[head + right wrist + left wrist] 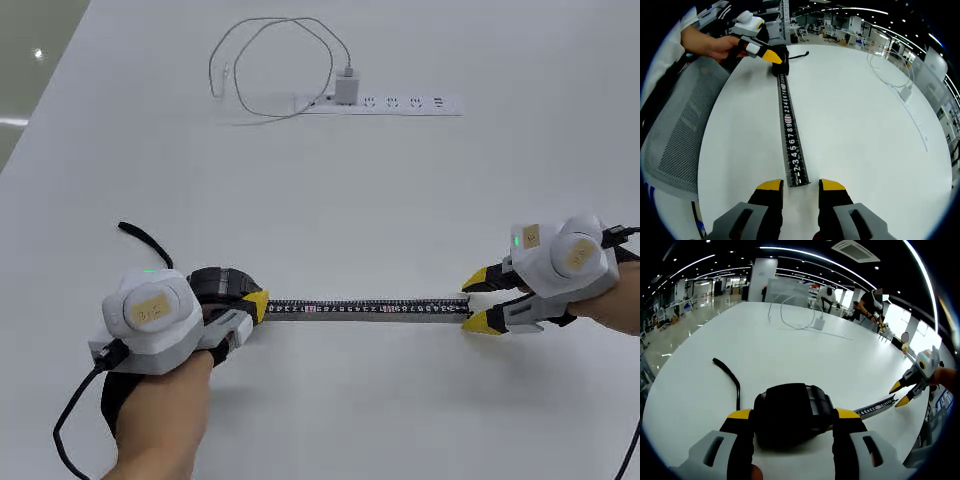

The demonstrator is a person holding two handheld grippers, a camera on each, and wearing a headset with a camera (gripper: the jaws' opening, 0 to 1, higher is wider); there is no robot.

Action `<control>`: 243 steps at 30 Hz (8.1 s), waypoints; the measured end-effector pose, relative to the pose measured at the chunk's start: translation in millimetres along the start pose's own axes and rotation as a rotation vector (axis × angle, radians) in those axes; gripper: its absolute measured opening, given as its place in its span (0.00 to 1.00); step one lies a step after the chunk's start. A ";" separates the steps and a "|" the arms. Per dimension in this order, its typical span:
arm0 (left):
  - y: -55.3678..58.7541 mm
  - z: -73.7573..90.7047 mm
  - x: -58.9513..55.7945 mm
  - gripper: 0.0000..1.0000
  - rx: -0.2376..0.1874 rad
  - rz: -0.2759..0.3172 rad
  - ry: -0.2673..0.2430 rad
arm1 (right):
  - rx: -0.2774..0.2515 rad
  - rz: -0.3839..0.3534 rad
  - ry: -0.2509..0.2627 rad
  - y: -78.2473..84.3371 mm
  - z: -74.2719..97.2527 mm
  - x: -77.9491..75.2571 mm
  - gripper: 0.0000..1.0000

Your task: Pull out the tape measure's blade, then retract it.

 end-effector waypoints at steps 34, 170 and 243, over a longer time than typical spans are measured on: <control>-0.8 -2.5 0.1 0.60 0.016 0.010 -0.015 | 0.037 0.054 -0.024 -4.5 -2.0 2.8 0.11; -1.0 -0.6 6.5 0.58 0.033 0.071 0.038 | -0.115 0.083 -0.112 -93.9 -65.0 13.5 0.09; -1.2 0.5 6.3 0.58 0.032 0.086 0.047 | -0.209 0.076 -0.164 -149.2 -104.5 33.8 0.09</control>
Point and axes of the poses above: the centre of the closed fingertips' face, and the gripper's own axes: z roughly backward along the fingers, x roughly to its left, y roughly out of its underside, the point moved 8 cm from there along z, roughly backward along the fingers, and after that the axes turned 6 degrees about -z, right-handed, at the moved point
